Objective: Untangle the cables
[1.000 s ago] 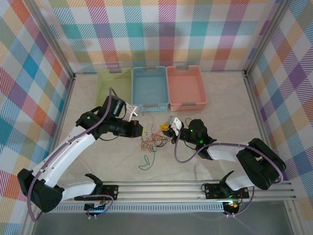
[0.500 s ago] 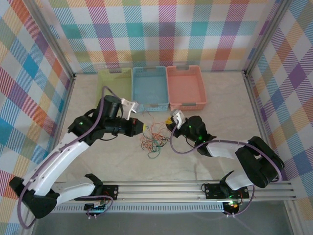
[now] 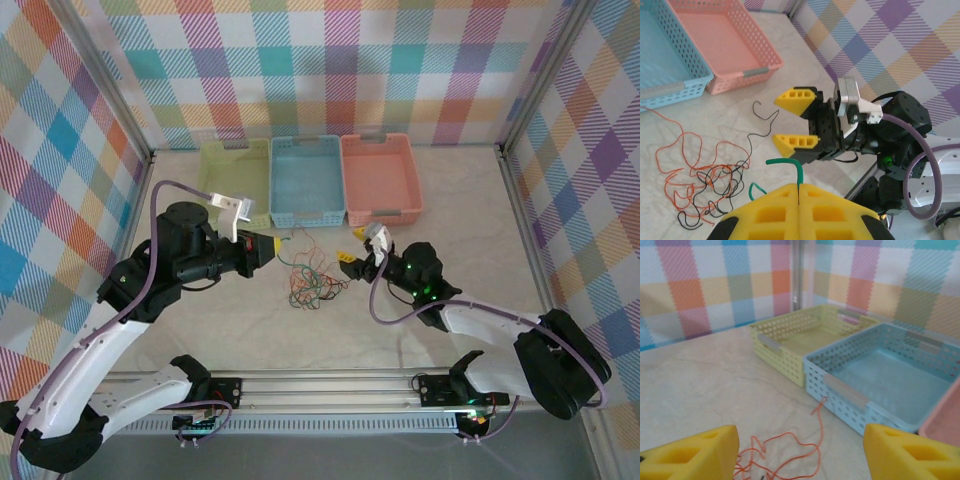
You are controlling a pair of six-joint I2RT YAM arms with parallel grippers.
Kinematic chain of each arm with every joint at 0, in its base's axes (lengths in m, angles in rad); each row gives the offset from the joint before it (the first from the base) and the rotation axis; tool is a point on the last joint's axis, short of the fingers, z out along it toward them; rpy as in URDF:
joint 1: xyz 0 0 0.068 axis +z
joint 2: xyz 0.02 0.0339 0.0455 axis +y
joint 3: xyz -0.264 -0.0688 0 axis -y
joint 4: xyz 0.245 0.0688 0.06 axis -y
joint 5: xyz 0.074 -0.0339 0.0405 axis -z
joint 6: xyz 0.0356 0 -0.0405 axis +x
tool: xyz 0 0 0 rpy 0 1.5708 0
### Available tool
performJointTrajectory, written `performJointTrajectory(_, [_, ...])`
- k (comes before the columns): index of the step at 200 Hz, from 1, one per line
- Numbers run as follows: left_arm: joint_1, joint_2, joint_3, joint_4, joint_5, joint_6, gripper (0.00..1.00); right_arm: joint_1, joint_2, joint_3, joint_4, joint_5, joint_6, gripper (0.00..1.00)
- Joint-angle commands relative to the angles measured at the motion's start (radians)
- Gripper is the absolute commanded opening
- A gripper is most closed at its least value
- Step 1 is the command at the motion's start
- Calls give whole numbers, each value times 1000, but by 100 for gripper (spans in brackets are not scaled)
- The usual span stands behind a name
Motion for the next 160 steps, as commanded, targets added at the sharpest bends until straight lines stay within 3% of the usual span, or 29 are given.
performJointTrajectory(1, [-7, -26, -32, 90, -1, 3, 0, 3, -31, -15, 56, -153, 2, 65])
performJointTrajectory(68, [-7, -13, -21, 79, -58, -95, 0, 66, -10, -56, 131, -304, -226, 63])
performJointTrajectory(160, [-7, -1, -19, 58, -35, -163, 0, 150, 39, -43, 117, -272, -378, 59])
